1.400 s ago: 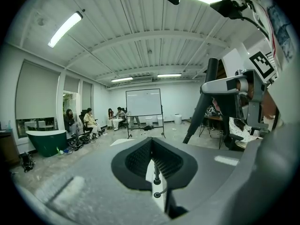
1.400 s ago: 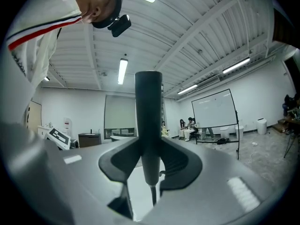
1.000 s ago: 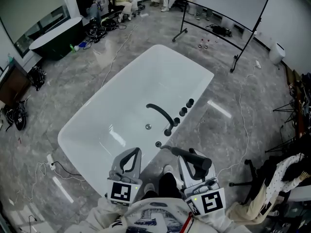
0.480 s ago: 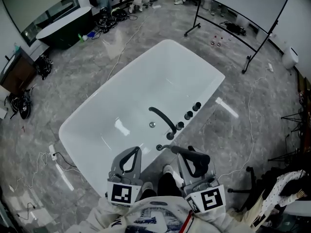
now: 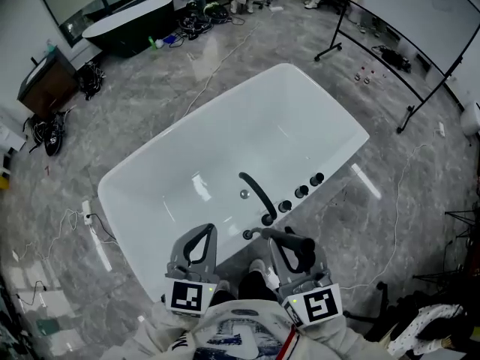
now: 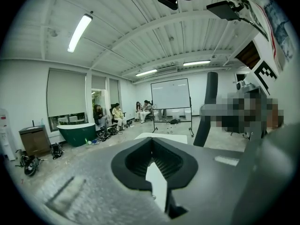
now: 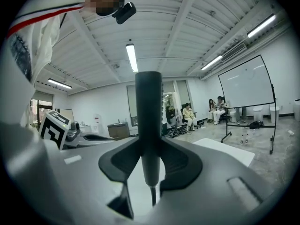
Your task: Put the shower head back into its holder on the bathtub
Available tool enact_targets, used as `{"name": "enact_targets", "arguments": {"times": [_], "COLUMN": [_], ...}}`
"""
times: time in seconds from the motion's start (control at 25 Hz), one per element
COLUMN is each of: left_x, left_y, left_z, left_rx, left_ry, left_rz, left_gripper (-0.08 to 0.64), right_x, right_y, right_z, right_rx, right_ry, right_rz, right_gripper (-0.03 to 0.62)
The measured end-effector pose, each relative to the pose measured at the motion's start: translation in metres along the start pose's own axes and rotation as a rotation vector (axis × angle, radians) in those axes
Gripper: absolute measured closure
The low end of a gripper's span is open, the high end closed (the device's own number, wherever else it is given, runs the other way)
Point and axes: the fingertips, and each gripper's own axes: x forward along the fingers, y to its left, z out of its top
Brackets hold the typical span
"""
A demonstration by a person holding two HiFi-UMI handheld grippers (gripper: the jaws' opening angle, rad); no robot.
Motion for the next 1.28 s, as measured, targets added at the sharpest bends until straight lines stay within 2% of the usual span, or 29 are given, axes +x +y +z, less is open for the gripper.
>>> {"name": "enact_targets", "arguments": {"times": [0.2,0.4,0.52,0.64,0.68,0.8,0.96,1.12,1.28], "left_x": [0.003,-0.002,-0.001,0.002,0.002,0.005,0.006,0.003,-0.002], "left_y": [0.004,0.010,0.017,0.022,0.023,0.025,0.030,0.035,0.040], "left_z": [0.001,-0.017,-0.025,-0.037,-0.040,-0.042,-0.057,-0.066,-0.084], "left_rx": [-0.015,-0.022,-0.036,0.020,0.019,-0.059,-0.026,-0.059,-0.030], "left_ry": [0.022,0.053,0.066,0.094,0.094,0.071,0.083,0.070,0.102], "left_rz": [0.060,0.081,0.076,0.049,0.041,0.030,0.004,-0.006,-0.016], "left_gripper": [0.568,0.568,0.568,0.568,0.568,0.568,0.568,0.568,0.568], "right_x": [0.019,0.031,0.040,0.047,0.048,0.051,0.058,0.062,0.063], "right_y": [0.001,0.008,0.011,0.011,0.011,0.013,0.018,0.027,0.033], "right_z": [-0.014,-0.034,-0.046,-0.058,-0.063,-0.081,-0.100,-0.115,-0.132], "right_rx": [-0.005,-0.013,-0.022,-0.025,-0.024,-0.031,-0.040,-0.054,-0.069], "right_ry": [0.045,0.083,0.108,0.133,0.143,0.170,0.190,0.202,0.210], "right_rz": [0.081,0.109,0.101,0.078,0.069,0.044,0.023,0.011,0.002], "right_gripper": [0.454,0.454,0.454,0.454,0.454,0.454,0.454,0.454,0.456]}}
